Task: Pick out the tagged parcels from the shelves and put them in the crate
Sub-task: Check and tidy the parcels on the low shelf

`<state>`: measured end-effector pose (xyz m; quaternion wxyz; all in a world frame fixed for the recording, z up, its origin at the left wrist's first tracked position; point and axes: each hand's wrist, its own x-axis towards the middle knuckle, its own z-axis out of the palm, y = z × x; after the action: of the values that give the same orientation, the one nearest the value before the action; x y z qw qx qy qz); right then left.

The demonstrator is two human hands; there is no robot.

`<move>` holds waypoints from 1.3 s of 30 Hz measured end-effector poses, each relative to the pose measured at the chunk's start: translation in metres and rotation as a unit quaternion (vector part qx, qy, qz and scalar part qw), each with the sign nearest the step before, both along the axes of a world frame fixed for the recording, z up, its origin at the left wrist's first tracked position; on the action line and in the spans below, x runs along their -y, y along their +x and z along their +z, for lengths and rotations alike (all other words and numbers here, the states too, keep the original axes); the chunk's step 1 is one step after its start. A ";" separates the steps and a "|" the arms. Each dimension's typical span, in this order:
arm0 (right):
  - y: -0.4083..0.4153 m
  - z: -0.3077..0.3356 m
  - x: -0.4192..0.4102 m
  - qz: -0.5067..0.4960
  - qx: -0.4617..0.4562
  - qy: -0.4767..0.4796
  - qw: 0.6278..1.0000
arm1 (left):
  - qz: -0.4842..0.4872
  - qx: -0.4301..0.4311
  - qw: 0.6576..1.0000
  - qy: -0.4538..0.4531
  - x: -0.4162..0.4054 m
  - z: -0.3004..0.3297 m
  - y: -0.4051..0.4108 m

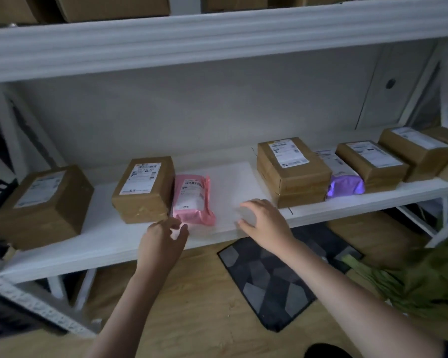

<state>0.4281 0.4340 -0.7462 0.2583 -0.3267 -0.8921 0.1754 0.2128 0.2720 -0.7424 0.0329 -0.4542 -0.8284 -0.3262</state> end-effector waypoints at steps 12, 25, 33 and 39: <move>0.133 0.029 -0.055 -0.066 -0.068 -0.072 0.993 | -0.030 0.063 0.998 -0.005 -0.048 0.025 0.112; 0.143 0.045 -0.124 -0.107 -0.044 -0.056 0.992 | -0.128 0.085 0.985 -0.079 -0.155 0.011 0.127; 0.120 0.060 -0.166 -0.099 0.034 -0.059 0.993 | -0.134 0.181 0.974 -0.021 -0.207 0.013 0.120; 0.099 0.069 -0.190 -0.144 0.104 -0.078 0.981 | -0.154 0.203 0.967 -0.003 -0.223 0.011 0.118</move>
<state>0.5271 0.6235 -0.6771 0.1607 -0.4873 -0.8412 0.1705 0.3306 0.4953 -0.7311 -0.1881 -0.5004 -0.7386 -0.4107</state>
